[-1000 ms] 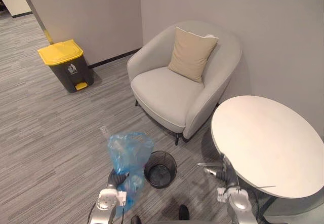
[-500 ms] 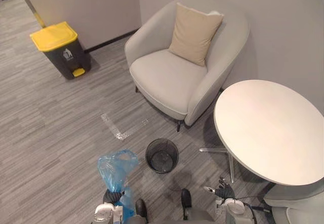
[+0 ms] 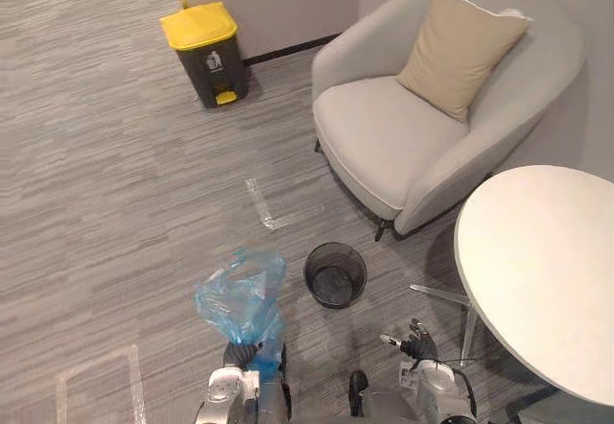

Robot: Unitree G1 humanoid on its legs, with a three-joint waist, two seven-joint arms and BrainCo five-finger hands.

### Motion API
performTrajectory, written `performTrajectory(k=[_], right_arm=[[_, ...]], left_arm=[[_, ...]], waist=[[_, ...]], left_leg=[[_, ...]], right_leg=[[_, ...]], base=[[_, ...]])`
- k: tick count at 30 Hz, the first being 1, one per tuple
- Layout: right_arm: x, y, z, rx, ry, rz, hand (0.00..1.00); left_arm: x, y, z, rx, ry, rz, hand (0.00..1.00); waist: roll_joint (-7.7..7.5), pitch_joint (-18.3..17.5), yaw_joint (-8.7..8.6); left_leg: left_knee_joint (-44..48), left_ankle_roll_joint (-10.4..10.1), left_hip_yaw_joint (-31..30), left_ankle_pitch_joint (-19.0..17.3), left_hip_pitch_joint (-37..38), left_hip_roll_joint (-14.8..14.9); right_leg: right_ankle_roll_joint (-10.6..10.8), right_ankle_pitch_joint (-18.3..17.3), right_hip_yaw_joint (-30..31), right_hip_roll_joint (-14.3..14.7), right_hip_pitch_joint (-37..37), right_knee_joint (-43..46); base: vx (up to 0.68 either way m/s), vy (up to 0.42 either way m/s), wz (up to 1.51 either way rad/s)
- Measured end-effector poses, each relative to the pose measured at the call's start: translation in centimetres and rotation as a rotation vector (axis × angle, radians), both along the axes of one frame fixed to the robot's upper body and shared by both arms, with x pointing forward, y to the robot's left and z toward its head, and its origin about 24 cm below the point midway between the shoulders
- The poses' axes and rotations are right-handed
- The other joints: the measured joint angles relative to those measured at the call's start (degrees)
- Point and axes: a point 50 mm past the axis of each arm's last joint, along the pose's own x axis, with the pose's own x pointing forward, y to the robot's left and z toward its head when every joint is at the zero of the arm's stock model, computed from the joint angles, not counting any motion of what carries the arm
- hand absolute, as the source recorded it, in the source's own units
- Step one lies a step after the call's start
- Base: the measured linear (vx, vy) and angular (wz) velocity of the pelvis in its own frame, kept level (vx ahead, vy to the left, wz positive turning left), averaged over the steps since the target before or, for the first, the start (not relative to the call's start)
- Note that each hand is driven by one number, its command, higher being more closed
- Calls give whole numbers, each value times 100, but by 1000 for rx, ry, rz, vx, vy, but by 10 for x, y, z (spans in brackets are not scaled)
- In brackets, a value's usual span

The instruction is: Gather rubbish on tea table into small bin, then transfer packed bag to large trash can.

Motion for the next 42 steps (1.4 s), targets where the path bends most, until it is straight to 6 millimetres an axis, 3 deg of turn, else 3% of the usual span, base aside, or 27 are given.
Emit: performTrajectory(k=[1,2,3,5,8,12,15,18,19,20,21,22,24,25,26,27,28,29,30,31,33,34,35,37,40,41,42], right_arm=[[-1,-1,0,-3,2,-2,0],[-5,-5,-1,-14,11,-7,0],[-8,-9,-2,-22,21,-13,0],[-10,-12,-3,-28,29,-13,0],[-14,7,-10,29,67,1,0],[-16,6,-12,20,87,13,0],[-16,6,-13,20,94,13,0],[-17,6,-14,23,107,16,0],[-17,6,-14,25,107,17,0],[-17,4,-14,21,106,18,0],[-16,3,-14,18,106,21,0],[-17,4,-15,23,113,28,0],[-14,5,-14,23,112,36,0],[-14,5,-14,21,110,37,0],[-12,2,-13,12,105,37,0],[-12,0,-12,6,104,34,0],[-18,-8,-14,-9,119,23,0],[-17,-8,-13,-8,117,19,0],[-11,-11,-10,-7,95,0,0],[-10,-12,-10,-6,93,-6,0],[-19,-11,-13,4,115,-23,0],[-20,-5,-13,13,107,-12,0],[-18,-5,-11,10,90,-11,0],[-10,-3,-7,13,61,-7,0],[6,3,-1,29,15,-10,0],[8,1,1,35,-2,-38,0],[7,-1,1,29,0,-42,0]], left_arm=[[0,-1,0,0,1,-6,100],[1,-5,0,-1,-3,-26,100],[0,-6,0,-4,-1,-28,100],[-1,-3,-1,3,5,-25,100],[-8,12,-4,53,41,-42,100],[-6,22,-2,87,35,-57,100],[-7,26,-2,96,40,-53,100],[-11,30,-3,106,51,-51,100],[-12,31,-3,109,53,-51,100],[-12,31,-3,111,54,-47,100],[-11,32,-3,112,53,-47,100],[-10,33,-2,115,48,-39,100],[-7,41,0,131,38,-1,100],[-6,42,1,135,36,2,100],[-2,44,2,141,32,-1,100],[-2,44,2,143,31,-2,100],[-3,40,0,132,42,-2,100],[-2,38,0,127,40,-5,100],[1,34,0,114,31,-6,100],[1,33,0,111,31,-5,100],[-2,25,-2,87,39,-2,100],[-4,20,-2,55,25,35,100],[-3,18,0,46,9,49,100],[1,16,3,37,-12,57,100],[3,16,4,36,-20,59,100],[4,12,4,24,-21,57,100],[4,10,4,18,-21,56,100]], waist=[[-33,0,-15],[-69,-3,-93],[17,-39,-156],[215,-28,-129],[13,-12,-113],[-11,-29,-119],[-29,-17,-128],[-132,-23,-132],[-179,-25,-142],[-191,0,-159],[-133,46,-182],[-83,85,-228],[-76,118,-249],[-88,128,-251],[-83,150,-268],[-105,137,-298],[5,105,-403],[48,96,-398],[95,90,-408],[95,91,-421],[99,105,-437],[25,161,-373],[21,172,-294],[-13,190,-146],[-83,256,1],[-40,266,8],[24,245,9]], left_leg=[[262,24,78,-113,1,2],[899,79,293,-573,46,77],[1069,20,418,-920,156,240],[668,-119,564,-1284,327,294],[200,3,523,-1169,518,-132],[169,85,354,-1211,455,-399],[437,202,253,-1418,334,-500],[1203,290,96,-1999,138,-558],[1238,309,34,-2056,150,-611],[1244,423,-43,-2120,227,-664],[1185,450,-116,-2147,352,-646],[1017,454,-212,-2177,592,-559],[655,405,-270,-2164,1014,-469],[561,381,-274,-2152,1119,-463],[262,313,-312,-2145,1443,-454],[89,223,-367,-2161,1660,-485],[-49,109,-546,-2204,1846,-380],[-83,39,-545,-2161,1861,-337],[-100,-259,-529,-1960,1852,-296],[-30,-318,-529,-1893,1857,-294],[989,-438,-523,-1715,1750,-267],[2951,-374,-219,-1584,1091,28],[3674,-150,77,-1777,799,232],[4172,99,383,-1998,184,456],[3122,49,434,-2064,-473,495],[1753,-12,298,-1560,-551,391],[1336,-44,197,-1323,-523,396]], right_leg=[[14,8,-56,-77,7,-4],[113,69,-242,-274,43,-80],[248,192,-341,-304,81,-269],[394,329,-387,-228,89,-469],[598,608,-356,-428,414,-1013],[652,648,-327,-584,511,-1142],[782,470,-360,-625,583,-1124],[810,-222,-285,-845,265,48],[821,-278,-243,-907,209,279],[731,-264,-121,-1019,-125,1110],[555,-348,34,-1005,-467,1734],[457,-598,162,-672,-653,1891],[325,-588,-11,-146,-894,1607],[284,-562,-72,-63,-948,1512],[100,-394,-297,156,-1045,1005],[-28,5,-321,284,-1050,541],[-298,313,-449,371,-912,477],[-310,305,-498,394,-895,473],[-378,157,-573,390,-855,487],[-382,98,-595,385,-782,466],[-386,-16,-700,389,-200,271],[-401,-31,-711,410,549,-150],[-444,-61,-607,435,830,-316],[-474,-82,-403,425,1129,-541],[-295,-185,-231,210,1325,-590],[100,-448,-173,62,1549,-591],[219,-527,-148,77,1591,-592]], base=[[-174,86,89],[-120,153,87],[-139,209,79],[-74,256,27],[-33,203,21],[-9,152,32],[57,58,25],[151,65,19],[238,43,23],[255,52,22],[325,38,30],[280,19,26],[391,-73,22],[398,-89,24],[367,-82,26],[610,-116,52],[521,-97,39],[531,-82,33],[388,-78,9],[588,-115,26],[531,-78,36],[475,-12,18],[462,14,2],[332,86,-43],[374,214,-53],[277,213,-21],[331,296,-23]])
